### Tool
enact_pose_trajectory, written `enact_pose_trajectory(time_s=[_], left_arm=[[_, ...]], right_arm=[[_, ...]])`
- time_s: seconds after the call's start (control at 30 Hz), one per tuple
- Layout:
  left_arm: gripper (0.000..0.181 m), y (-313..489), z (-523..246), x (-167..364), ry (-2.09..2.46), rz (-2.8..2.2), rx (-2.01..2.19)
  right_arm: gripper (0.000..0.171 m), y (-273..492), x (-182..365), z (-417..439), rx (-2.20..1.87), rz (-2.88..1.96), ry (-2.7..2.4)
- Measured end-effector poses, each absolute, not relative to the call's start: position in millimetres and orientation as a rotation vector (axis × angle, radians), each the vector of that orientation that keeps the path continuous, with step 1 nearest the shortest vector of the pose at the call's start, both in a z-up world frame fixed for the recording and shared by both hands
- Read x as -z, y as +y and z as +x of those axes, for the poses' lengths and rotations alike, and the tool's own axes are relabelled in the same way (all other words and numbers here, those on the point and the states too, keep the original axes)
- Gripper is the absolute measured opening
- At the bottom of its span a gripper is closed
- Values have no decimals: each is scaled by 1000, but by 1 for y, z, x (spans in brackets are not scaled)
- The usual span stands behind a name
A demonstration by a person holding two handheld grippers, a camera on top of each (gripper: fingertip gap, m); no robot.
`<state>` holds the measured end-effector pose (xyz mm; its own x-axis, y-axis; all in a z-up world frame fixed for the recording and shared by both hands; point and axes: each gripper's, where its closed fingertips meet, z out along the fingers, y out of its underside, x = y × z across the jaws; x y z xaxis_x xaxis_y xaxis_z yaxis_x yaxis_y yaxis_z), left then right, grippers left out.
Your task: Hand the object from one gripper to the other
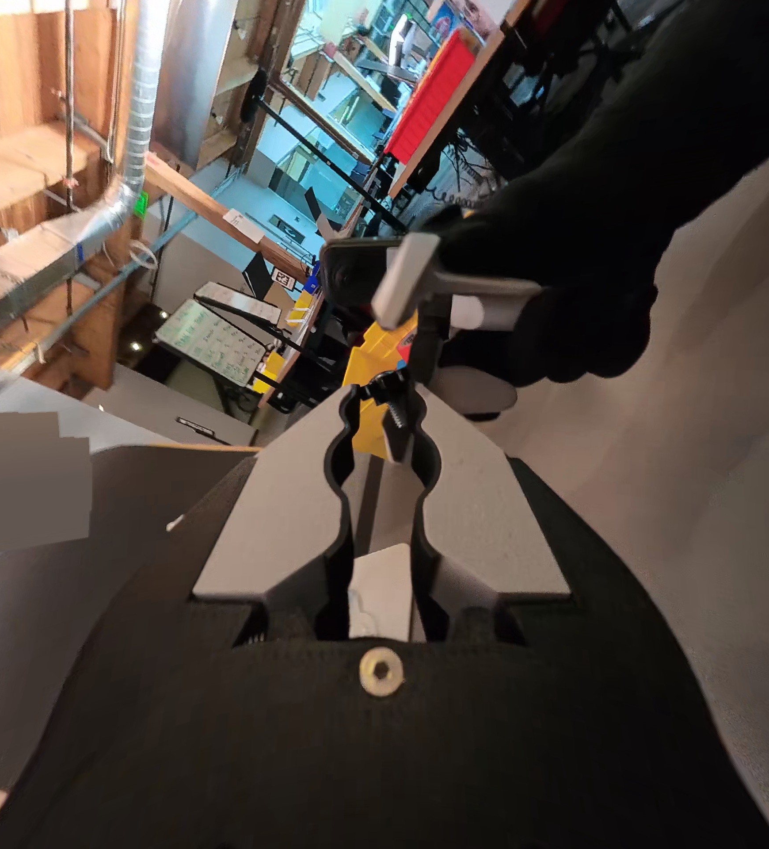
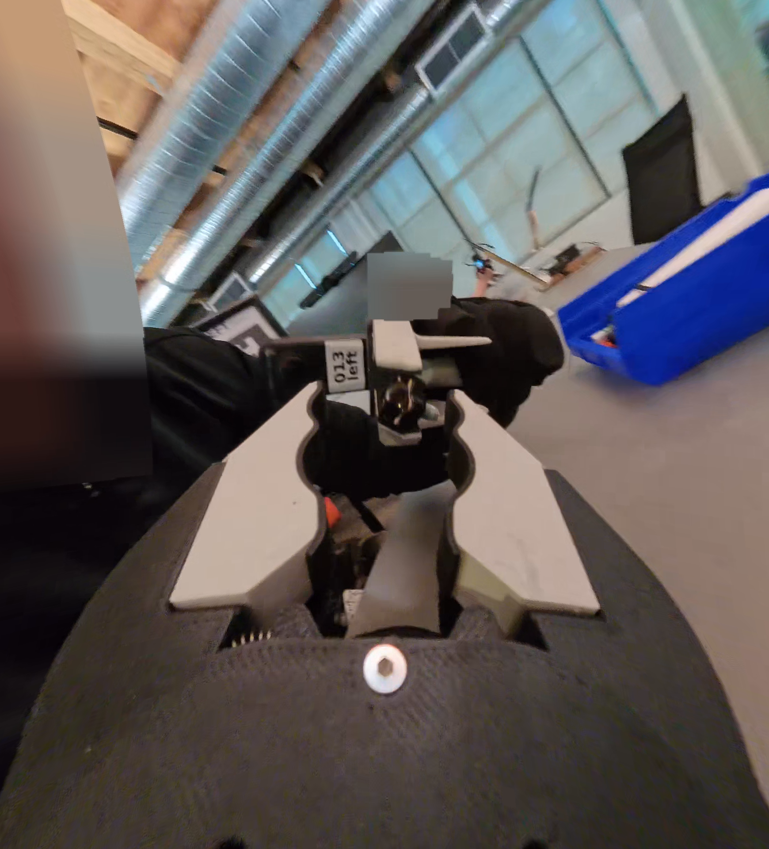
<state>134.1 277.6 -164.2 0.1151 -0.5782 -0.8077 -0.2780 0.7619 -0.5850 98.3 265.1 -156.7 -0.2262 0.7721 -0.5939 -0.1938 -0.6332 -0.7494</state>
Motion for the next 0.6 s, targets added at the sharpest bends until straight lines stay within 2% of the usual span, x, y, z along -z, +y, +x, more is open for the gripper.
enact_pose_trajectory(time_s=[0.1,0.17,0.3,0.6], left_arm=[[18,268,137,167,1530,-665,183],[18,263,136,167,1553,-625,150],[18,253,139,164,1577,-549,94],[18,245,140,151,1536,-561,139]], right_arm=[[54,253,153,96,-1983,-1337,-764],[41,252,155,95,-1997,-1337,-756],[25,248,154,97,-2069,-1287,-738],[23,240,143,99,-1931,-1247,-804]])
